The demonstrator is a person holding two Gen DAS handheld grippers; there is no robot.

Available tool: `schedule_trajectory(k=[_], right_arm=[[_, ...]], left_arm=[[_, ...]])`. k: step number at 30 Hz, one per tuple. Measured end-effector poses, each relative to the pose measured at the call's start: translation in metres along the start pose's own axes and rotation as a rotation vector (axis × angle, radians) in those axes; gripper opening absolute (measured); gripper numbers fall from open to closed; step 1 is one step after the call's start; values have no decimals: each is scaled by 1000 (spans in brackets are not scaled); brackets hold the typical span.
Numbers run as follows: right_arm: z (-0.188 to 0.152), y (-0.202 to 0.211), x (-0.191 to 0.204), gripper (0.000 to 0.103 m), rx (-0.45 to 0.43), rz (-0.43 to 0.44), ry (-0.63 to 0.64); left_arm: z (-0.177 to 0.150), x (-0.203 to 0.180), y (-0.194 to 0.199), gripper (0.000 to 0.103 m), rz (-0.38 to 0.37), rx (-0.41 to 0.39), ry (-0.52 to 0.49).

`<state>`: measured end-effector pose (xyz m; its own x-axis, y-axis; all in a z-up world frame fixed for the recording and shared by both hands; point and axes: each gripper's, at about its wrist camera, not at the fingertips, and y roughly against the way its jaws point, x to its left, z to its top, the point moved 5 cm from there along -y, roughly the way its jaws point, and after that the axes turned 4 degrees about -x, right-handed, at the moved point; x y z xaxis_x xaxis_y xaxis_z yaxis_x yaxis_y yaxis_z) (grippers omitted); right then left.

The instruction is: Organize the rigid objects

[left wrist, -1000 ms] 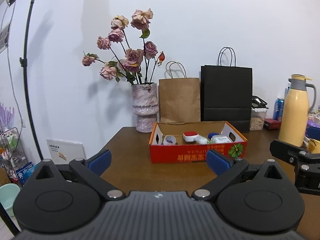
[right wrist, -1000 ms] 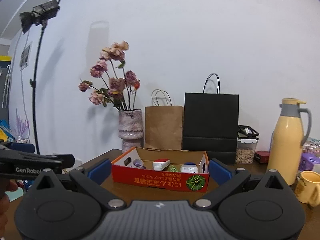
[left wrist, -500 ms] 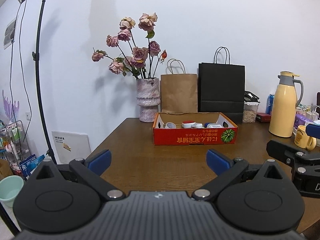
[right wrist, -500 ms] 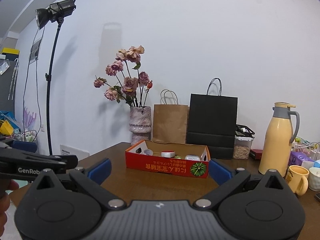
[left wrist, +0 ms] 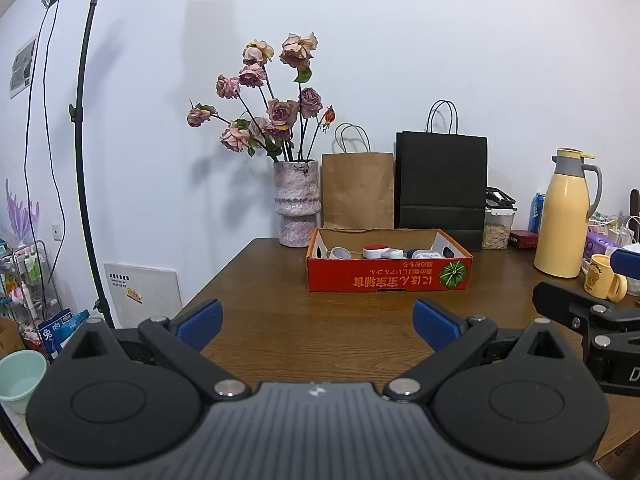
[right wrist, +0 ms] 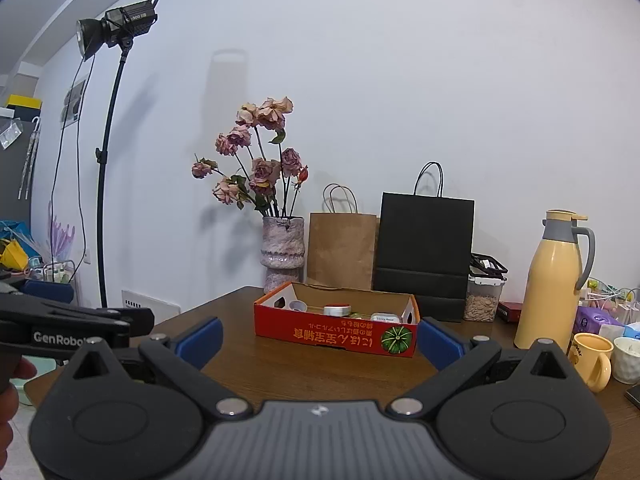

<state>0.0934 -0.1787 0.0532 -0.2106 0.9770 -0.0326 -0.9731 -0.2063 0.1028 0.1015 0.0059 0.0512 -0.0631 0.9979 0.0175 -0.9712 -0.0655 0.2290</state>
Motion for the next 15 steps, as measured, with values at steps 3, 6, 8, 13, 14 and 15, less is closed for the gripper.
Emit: schedule_trajectory(k=[3, 6, 8, 13, 14, 15], right_arm=[[0, -1, -1, 103, 1, 0, 0], [0, -1, -1, 103, 1, 0, 0], [0, -1, -1, 103, 2, 0, 0], [0, -2, -1, 103, 3, 0, 0], [0, -2, -1, 103, 4, 0, 0], [0, -2, -1, 103, 4, 0, 0]], left_arm=[[0, 0, 0, 103, 1, 0, 2], [-1, 0, -1, 103, 1, 2, 2], [-2, 1, 0, 103, 1, 2, 1], [-2, 1, -1, 103, 0, 2, 1], [-2, 1, -1, 103, 0, 2, 1], [-2, 1, 0, 103, -1, 1, 1]])
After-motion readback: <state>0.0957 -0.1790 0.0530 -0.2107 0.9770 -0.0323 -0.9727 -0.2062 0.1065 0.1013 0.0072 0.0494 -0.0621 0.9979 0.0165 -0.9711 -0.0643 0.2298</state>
